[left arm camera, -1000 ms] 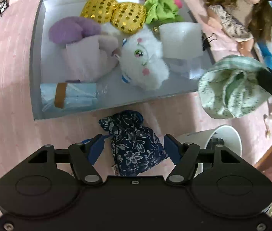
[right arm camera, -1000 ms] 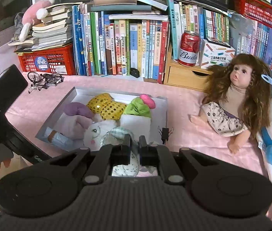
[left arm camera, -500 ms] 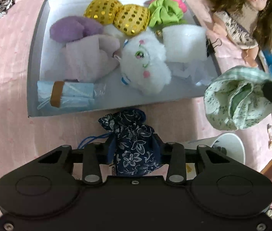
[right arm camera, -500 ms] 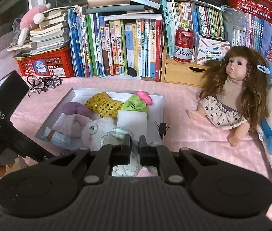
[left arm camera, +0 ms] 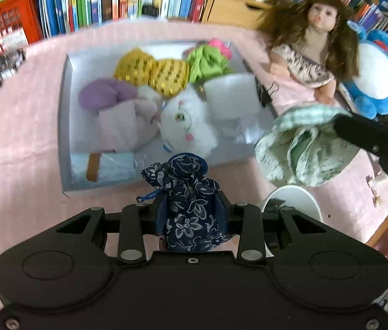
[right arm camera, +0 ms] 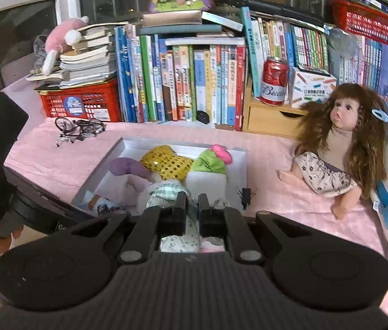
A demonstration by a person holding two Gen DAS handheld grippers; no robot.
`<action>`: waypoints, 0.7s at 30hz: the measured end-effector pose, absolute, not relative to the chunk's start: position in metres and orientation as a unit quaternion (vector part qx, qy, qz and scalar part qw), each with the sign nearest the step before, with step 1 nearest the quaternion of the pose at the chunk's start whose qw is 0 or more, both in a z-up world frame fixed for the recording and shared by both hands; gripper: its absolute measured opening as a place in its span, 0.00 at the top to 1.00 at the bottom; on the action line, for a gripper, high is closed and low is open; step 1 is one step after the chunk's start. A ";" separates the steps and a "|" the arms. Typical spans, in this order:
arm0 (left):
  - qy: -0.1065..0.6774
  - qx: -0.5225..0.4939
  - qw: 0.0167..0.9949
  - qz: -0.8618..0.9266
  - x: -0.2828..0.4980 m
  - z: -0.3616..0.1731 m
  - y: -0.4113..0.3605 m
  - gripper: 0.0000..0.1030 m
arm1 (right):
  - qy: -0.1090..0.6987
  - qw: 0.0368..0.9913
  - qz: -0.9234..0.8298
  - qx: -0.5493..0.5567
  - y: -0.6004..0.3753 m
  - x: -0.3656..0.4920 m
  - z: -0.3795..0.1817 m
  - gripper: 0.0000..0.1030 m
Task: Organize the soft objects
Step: 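Lift the pouch and cloth bag with both grippers and pull them back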
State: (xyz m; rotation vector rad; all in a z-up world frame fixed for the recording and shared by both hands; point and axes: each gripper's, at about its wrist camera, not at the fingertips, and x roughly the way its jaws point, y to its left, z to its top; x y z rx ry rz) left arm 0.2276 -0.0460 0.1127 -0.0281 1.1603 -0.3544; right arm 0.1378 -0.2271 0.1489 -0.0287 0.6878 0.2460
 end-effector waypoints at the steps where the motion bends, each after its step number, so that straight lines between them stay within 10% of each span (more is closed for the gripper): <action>1: 0.540 -0.016 0.825 -0.168 0.226 0.117 -0.044 0.67 | 0.334 0.935 0.121 -0.015 -0.225 0.137 0.150 0.89; 21: 0.467 -0.025 0.868 -0.165 0.206 0.141 -0.016 0.67 | 0.315 0.939 0.140 -0.011 -0.203 0.129 0.162 0.89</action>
